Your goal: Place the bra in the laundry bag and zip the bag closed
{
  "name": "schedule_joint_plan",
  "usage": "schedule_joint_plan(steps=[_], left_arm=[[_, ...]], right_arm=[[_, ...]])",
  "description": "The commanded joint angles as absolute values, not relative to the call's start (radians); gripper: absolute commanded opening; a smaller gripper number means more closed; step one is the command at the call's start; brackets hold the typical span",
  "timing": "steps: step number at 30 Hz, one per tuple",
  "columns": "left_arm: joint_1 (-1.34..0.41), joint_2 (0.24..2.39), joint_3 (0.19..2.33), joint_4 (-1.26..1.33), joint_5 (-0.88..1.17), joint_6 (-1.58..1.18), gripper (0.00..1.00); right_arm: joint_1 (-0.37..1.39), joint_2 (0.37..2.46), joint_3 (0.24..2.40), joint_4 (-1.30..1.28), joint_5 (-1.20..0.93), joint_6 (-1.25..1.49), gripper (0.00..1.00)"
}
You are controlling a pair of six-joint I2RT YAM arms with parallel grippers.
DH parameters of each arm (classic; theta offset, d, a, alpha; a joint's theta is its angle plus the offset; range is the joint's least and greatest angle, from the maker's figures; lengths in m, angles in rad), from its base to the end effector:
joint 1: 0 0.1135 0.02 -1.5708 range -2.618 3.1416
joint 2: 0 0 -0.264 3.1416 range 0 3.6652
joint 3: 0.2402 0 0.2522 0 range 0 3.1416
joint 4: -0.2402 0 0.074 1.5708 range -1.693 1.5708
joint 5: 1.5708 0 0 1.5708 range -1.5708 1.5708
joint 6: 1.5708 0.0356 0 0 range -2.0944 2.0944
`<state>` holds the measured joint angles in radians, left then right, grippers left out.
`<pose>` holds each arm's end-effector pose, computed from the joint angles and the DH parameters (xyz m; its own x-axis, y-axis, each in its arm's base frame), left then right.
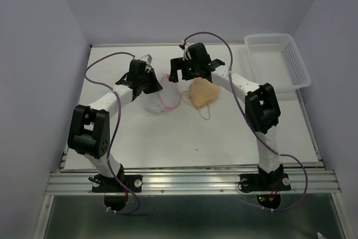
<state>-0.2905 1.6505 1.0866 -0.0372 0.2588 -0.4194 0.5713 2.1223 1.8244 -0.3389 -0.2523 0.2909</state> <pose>0.3514 -0.1146 0.2351 -0.6900 -0.2046 -0.6943 0.2170 0.8567 -0.4680 0.4135 0.2764 0.2593 -0.6778 -0.1055 -0.7277 -0.5199 0.7686 0.3728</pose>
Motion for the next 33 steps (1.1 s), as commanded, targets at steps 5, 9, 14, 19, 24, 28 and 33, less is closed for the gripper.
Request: schedule_joint_plan(steps=[5,9,14,19,24,28,33], left_arm=[[-0.29,1.606,1.089,0.028,0.268,-0.472,0.0],[-0.29,1.629,1.092,0.029,0.288,-0.453,0.0],[-0.29,1.651,1.091,0.029,0.308,-0.437,0.0],[-0.288,1.661,1.083,0.055,0.351,-0.443,0.0],[-0.29,1.674,1.085,0.061,0.365,-0.454,0.0],[-0.285,1.674,1.08,0.064,0.376,-0.454,0.0],[-0.282,1.675,1.075,0.072,0.399,-0.445,0.0]], right_arm=[[0.652,2.01,1.61,-0.269,-0.271,-0.107,1.0],[0.67,1.944,1.481,-0.175,-0.302,-0.216,1.0],[0.693,1.98,1.502,-0.163,-0.25,-0.199,1.0],[0.744,2.003,1.5,-0.114,-0.193,-0.281,1.0],[0.755,1.999,1.457,-0.075,-0.264,-0.394,1.0],[0.764,1.97,1.39,-0.011,-0.279,-0.433,1.0],[0.764,1.997,1.402,0.02,-0.213,-0.439,1.0]])
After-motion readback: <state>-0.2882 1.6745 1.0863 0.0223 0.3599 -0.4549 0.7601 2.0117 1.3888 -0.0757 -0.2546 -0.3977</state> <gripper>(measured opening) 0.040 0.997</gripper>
